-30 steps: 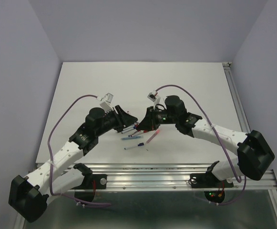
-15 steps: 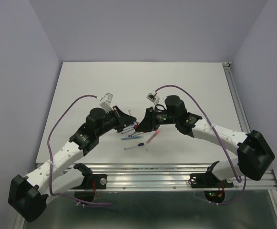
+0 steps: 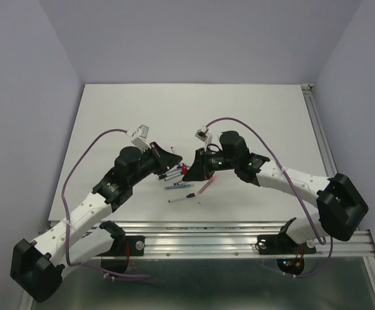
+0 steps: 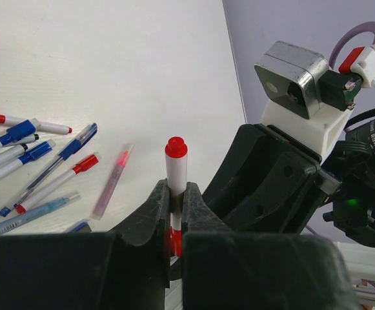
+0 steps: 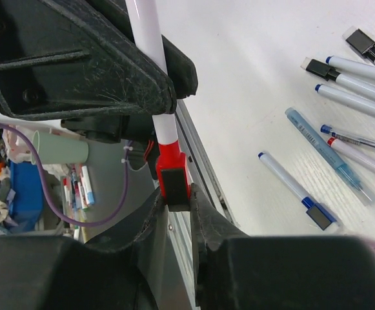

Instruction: Open the pen caps

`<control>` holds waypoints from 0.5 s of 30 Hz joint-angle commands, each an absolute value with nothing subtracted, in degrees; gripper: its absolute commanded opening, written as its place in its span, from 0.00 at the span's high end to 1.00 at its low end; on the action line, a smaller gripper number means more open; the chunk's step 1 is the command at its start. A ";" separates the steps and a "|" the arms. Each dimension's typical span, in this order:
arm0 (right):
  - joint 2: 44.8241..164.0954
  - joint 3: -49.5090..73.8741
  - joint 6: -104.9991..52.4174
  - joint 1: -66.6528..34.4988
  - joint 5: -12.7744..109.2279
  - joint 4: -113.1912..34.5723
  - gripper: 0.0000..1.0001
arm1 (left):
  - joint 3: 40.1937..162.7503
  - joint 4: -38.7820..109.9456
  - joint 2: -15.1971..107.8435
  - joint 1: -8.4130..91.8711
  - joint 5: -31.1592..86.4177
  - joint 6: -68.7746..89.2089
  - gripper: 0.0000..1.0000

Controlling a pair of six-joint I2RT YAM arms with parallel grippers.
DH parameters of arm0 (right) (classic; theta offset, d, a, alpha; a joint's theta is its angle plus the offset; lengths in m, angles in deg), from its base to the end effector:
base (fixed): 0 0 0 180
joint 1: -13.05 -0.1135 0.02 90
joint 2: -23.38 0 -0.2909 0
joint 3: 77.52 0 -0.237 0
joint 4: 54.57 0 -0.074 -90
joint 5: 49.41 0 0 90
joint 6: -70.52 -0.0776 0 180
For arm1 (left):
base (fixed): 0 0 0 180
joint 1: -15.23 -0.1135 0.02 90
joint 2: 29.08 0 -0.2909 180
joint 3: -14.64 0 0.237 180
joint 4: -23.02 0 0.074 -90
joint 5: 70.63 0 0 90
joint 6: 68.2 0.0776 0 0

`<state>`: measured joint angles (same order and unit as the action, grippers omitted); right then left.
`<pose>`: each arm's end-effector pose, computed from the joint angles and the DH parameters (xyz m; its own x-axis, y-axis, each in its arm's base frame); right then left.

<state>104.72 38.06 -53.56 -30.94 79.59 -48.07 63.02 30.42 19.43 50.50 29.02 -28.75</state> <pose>0.2008 0.2617 0.2787 -0.7721 -0.1401 -0.6199 -0.6309 0.2856 0.7214 0.1668 -0.1339 0.3111 -0.6123 -0.4993 -0.6130 0.3653 0.5089 -0.7795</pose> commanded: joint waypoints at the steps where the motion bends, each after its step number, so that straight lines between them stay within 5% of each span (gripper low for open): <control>1: 104.33 36.31 -52.09 -31.42 79.60 -50.89 0.72 | 63.23 25.73 18.55 50.91 30.26 -29.97 1.00; 15: 107.22 31.39 -51.12 -31.42 80.40 -50.89 0.72 | 63.84 25.73 21.63 51.00 32.46 -30.67 1.00</control>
